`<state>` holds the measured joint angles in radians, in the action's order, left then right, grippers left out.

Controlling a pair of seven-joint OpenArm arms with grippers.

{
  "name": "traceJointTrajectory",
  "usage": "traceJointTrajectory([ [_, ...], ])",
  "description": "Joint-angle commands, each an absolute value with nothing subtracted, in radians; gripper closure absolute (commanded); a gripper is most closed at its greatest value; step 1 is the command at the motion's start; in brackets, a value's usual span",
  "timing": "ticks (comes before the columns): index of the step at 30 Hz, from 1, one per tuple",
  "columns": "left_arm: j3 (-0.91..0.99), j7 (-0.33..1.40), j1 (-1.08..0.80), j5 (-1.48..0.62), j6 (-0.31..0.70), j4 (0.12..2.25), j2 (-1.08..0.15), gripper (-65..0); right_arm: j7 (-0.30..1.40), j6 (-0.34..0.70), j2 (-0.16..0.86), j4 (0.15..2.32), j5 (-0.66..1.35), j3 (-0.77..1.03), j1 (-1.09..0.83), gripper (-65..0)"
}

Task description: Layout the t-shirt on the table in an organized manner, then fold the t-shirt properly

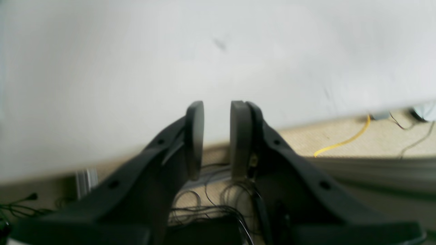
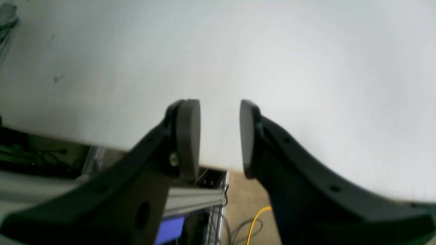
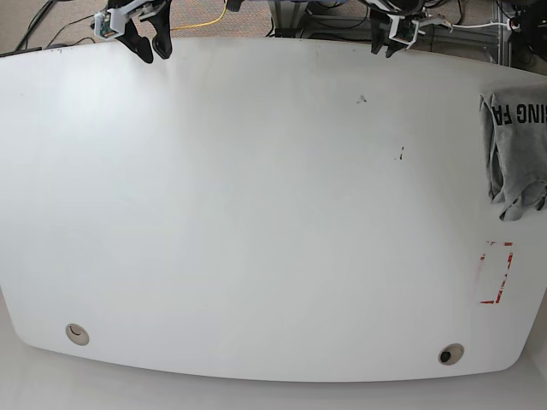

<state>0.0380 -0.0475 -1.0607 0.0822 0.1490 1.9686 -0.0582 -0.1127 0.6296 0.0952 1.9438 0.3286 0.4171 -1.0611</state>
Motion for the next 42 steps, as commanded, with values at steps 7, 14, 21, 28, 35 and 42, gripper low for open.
traceJointTrajectory([
  [7, 0.045, -0.114, -1.307, 0.077, 0.147, 1.982, -0.07, -11.7, -0.142, 0.68, 0.093, 1.94, 0.361, 0.415, -1.25, -18.1],
  [14, 0.042, -0.114, -1.372, 0.076, 0.147, 1.882, -0.119, -11.7, -0.142, 0.698, 0.091, 1.791, 0.36, 0.414, -1.283, -18.1],
  [21, 0.042, -0.116, -1.259, 0.076, 0.147, 1.713, -0.143, -11.7, -0.143, 0.698, 0.097, 1.596, 0.357, 0.414, -1.196, -18.1],
  [28, 0.018, -0.084, -1.115, 0.076, 0.147, 1.52, -0.119, -11.9, -0.143, 0.698, 0.116, 1.394, 0.229, 0.414, -1.053, -18.1],
  [35, -0.054, -0.03, -0.98, 0.076, 0.147, 1.353, -0.113, -11.9, -0.145, 0.698, 0.116, 1.227, 0.134, 0.414, -0.937, -18.1],
  [42, -0.079, -0.028, -0.871, 0.076, 0.145, 1.204, -0.09, -11.9, -0.145, 0.698, 0.124, 1.135, 0.12, 0.363, -0.869, -18.1],
])
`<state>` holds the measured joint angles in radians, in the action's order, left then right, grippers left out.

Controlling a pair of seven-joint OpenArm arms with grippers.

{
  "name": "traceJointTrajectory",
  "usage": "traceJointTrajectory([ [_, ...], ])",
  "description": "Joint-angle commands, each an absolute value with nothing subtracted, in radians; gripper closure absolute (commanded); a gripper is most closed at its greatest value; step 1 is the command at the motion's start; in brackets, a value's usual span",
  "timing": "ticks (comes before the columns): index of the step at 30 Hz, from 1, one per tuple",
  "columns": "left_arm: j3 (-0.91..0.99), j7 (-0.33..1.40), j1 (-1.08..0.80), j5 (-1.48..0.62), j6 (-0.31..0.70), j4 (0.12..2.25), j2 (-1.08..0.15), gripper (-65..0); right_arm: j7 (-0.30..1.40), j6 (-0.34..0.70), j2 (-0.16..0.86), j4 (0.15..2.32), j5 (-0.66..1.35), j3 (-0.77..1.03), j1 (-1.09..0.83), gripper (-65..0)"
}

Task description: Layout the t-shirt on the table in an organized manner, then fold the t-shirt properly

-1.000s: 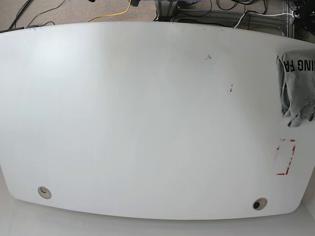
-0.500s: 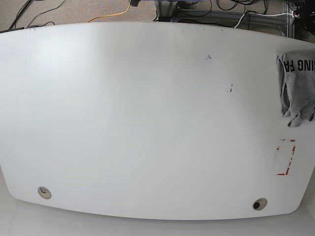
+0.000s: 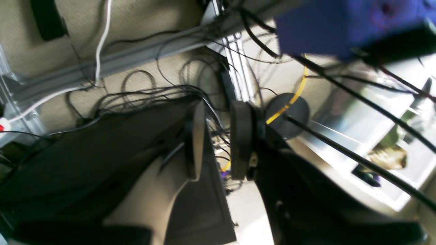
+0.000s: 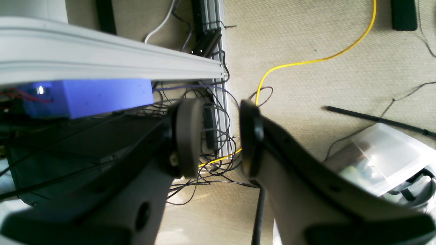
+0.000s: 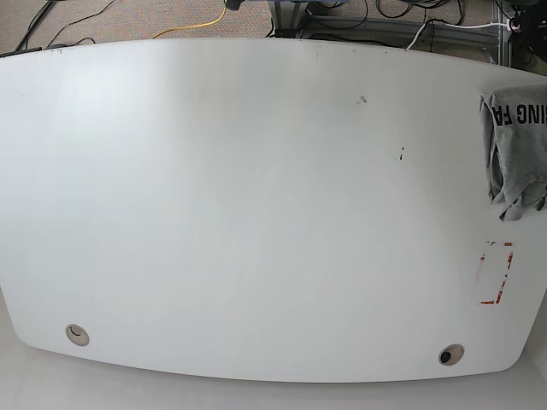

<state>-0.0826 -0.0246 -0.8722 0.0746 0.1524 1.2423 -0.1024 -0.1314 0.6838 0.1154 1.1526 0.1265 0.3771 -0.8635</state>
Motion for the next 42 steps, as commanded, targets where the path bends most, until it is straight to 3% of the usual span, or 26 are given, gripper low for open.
traceJointTrajectory([
  [1, -0.071, -0.028, -0.848, 0.076, 0.145, 1.171, -0.077, -11.9, -0.145, 0.698, 0.127, 1.116, 0.111, 0.352, -0.854, -18.1],
  [20, -0.039, -0.033, -0.437, 0.074, 0.145, 0.558, -0.059, -11.9, -0.145, 0.647, 0.13, 0.717, -0.061, 0.335, -0.547, -18.4],
  [42, 0.064, -0.028, -0.156, 0.076, 0.139, 0.196, -0.065, -11.9, -0.14, 0.475, 0.127, 0.374, -0.236, 0.337, -0.298, -18.7],
])
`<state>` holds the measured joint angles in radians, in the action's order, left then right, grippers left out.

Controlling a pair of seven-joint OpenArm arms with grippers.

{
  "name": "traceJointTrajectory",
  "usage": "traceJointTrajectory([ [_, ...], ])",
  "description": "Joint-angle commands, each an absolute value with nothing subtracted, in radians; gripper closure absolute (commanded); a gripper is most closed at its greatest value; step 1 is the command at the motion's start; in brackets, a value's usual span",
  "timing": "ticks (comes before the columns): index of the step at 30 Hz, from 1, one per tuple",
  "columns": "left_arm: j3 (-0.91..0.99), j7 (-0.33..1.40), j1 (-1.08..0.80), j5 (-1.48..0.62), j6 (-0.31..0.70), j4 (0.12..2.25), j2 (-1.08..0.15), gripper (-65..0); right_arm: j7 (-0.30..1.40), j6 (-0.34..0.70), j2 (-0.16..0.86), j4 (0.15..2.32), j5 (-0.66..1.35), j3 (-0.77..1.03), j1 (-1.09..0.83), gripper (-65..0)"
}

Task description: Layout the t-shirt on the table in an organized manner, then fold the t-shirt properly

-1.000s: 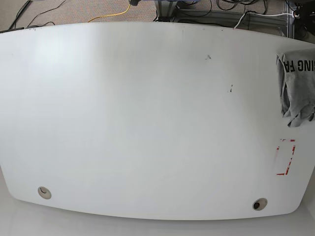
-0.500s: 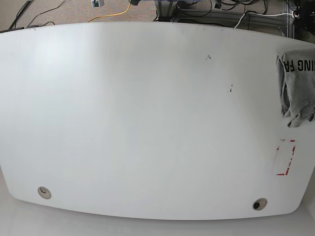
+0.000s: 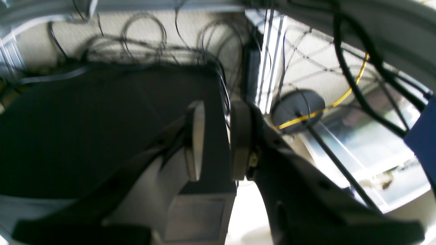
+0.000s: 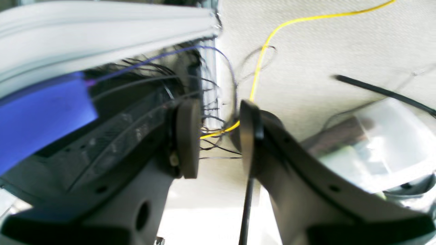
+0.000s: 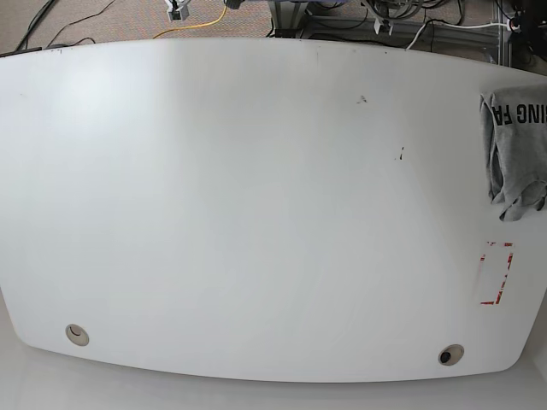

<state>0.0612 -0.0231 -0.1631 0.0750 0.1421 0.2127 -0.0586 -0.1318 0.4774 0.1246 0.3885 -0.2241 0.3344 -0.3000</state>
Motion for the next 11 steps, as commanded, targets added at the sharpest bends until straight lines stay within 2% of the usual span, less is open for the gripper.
traceJointTrajectory([
  [1, 0.064, -0.028, -0.153, 0.076, 0.127, 0.189, -0.065, -11.9, -0.14, 0.469, 0.127, 0.366, -0.242, 0.337, -0.295, -18.7],
  [5, 0.059, -0.028, -0.147, 0.077, 0.073, 0.183, -0.065, -12.1, -0.14, 0.453, 0.124, 0.352, -0.251, 0.337, -0.283, -18.7],
  [11, 0.058, -0.03, -0.147, 0.079, 0.073, 0.183, -0.065, -12.1, -0.14, 0.453, 0.12, 0.351, -0.251, 0.337, -0.277, -18.7],
])
